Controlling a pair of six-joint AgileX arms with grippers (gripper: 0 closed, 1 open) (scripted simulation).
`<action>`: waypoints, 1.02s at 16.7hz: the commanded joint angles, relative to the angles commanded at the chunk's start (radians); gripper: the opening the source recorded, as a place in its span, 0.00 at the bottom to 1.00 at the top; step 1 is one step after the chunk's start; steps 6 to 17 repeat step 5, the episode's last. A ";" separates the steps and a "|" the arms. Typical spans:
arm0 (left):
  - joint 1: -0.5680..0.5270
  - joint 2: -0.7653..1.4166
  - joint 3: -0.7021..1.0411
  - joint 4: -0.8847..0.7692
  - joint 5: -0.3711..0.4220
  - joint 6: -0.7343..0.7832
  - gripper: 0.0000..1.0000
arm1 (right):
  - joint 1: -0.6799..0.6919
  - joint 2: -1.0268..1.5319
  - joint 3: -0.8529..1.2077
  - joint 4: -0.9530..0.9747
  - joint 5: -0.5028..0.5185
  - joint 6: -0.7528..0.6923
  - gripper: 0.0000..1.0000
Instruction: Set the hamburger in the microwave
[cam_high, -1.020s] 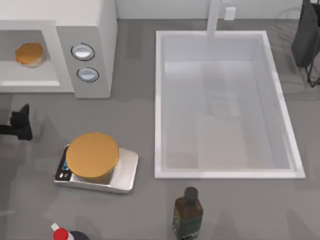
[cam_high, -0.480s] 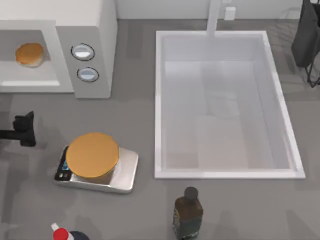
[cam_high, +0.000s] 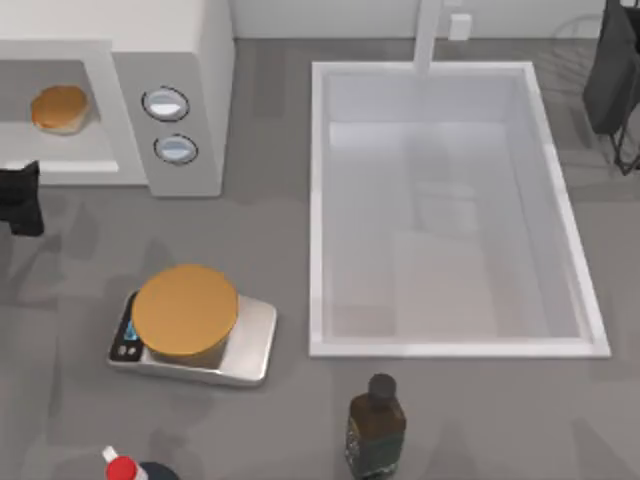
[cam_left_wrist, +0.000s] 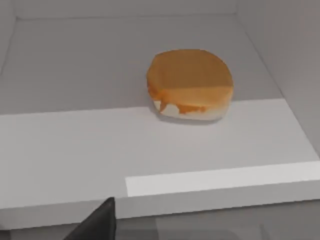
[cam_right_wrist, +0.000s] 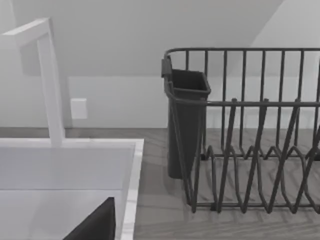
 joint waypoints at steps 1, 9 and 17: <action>0.004 -0.016 0.014 -0.015 0.003 0.001 1.00 | 0.000 0.000 0.000 0.000 0.000 0.000 1.00; 0.010 -0.033 0.032 -0.032 0.008 0.003 1.00 | 0.000 0.000 0.000 0.000 0.000 0.000 1.00; 0.010 -0.033 0.032 -0.032 0.008 0.003 1.00 | 0.000 0.000 0.000 0.000 0.000 0.000 1.00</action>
